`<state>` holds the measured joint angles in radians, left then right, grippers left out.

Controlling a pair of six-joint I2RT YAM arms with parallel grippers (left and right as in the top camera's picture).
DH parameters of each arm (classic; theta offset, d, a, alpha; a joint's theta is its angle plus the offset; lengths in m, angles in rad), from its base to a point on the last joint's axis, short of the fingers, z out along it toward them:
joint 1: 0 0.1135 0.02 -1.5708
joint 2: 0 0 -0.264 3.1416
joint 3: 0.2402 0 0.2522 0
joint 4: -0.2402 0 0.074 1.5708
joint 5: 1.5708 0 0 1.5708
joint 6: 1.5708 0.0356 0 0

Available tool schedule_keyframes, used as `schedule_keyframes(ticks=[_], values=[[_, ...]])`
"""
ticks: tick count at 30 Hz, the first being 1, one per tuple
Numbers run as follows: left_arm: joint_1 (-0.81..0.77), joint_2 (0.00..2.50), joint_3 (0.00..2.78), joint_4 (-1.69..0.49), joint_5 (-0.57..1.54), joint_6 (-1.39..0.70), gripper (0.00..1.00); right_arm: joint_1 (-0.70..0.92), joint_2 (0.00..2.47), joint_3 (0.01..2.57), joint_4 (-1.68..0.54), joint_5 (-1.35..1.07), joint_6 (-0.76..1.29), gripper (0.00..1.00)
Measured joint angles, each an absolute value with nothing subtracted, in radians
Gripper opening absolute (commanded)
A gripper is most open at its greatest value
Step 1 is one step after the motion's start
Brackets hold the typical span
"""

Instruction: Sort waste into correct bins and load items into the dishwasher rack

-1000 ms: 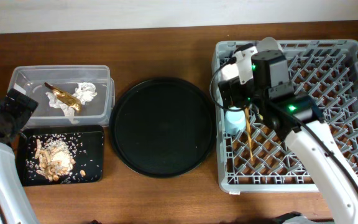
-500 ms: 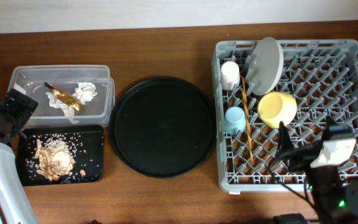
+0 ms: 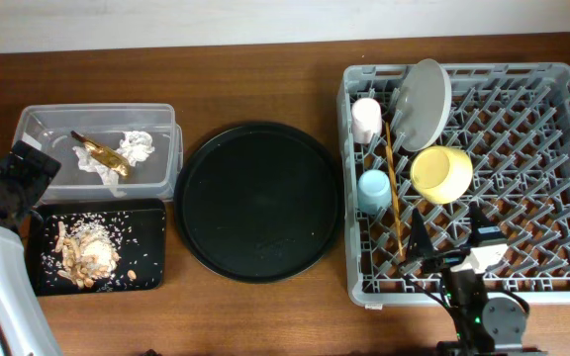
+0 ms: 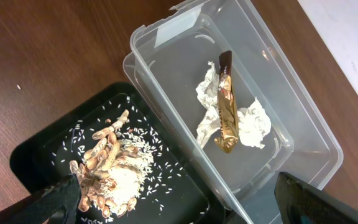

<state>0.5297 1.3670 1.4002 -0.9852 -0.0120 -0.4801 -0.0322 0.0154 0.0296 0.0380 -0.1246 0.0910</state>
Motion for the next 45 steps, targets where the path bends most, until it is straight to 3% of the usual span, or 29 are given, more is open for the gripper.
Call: schedule_keyframes(ticks=[3,14,22,45], values=[[0.53,1.367,1.4,-0.985,-0.012,-0.48,0.99,-0.032,0.016,0.011,-0.067,-0.109,0.105,0.98],[0.53,1.367,1.4,-0.985,-0.012,-0.48,0.99,0.06,0.015,0.011,-0.073,-0.036,0.074,0.98],[0.53,1.367,1.4,-0.985,-0.012,-0.48,0.99,-0.085,0.015,0.011,-0.059,-0.159,0.022,0.98],[0.53,1.367,1.4,-0.985,-0.012,-0.48,0.99,-0.086,0.015,0.011,-0.058,-0.179,0.021,0.98]])
